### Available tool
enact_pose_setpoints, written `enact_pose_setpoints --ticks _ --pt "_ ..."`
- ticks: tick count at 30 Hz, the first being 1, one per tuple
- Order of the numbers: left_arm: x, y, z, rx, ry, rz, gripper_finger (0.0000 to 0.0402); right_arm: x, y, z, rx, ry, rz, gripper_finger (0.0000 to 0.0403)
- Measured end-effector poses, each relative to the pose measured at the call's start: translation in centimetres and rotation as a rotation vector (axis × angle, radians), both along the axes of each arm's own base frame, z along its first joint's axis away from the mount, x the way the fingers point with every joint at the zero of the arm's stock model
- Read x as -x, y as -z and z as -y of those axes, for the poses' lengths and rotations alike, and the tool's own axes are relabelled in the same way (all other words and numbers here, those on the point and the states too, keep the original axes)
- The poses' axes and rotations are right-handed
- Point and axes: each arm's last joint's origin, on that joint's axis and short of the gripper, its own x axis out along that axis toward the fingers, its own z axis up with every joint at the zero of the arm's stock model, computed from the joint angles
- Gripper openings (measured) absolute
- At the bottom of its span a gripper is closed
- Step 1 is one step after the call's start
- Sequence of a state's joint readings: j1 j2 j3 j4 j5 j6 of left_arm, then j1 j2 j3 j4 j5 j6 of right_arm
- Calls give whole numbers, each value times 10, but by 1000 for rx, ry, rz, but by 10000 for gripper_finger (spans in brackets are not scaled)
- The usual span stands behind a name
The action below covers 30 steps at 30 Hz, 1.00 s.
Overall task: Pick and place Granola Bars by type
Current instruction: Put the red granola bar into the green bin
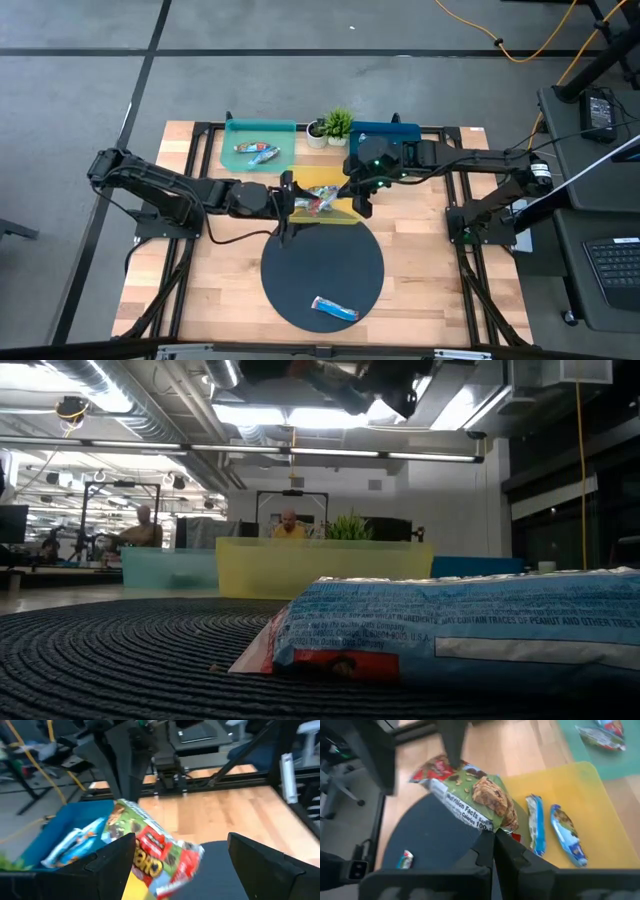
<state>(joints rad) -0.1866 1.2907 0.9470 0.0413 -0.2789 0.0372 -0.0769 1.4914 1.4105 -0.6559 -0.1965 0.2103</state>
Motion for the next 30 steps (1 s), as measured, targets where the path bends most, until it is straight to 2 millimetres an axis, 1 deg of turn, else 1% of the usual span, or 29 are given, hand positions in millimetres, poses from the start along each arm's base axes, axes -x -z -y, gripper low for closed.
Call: enact_pose_setpoints --ticks 8,15,22,26,30 --pt "1 0 -3 -77 -112 0 307 -4 -5 -1 -46 -28 62 13" --pt "2 -1 -7 -133 -247 1 306 -3 -6 -2 -57 -41 66 8" --pt "2 0 -7 -128 -259 -5 304 -3 -6 -2 -56 -42 67 7" --pt "3 4 -8 -82 -268 -33 280 -4 -7 -2 -54 -44 79 8" --pt "4 6 -7 -36 -251 -52 233 -5 -8 -2 -53 -45 96 9"
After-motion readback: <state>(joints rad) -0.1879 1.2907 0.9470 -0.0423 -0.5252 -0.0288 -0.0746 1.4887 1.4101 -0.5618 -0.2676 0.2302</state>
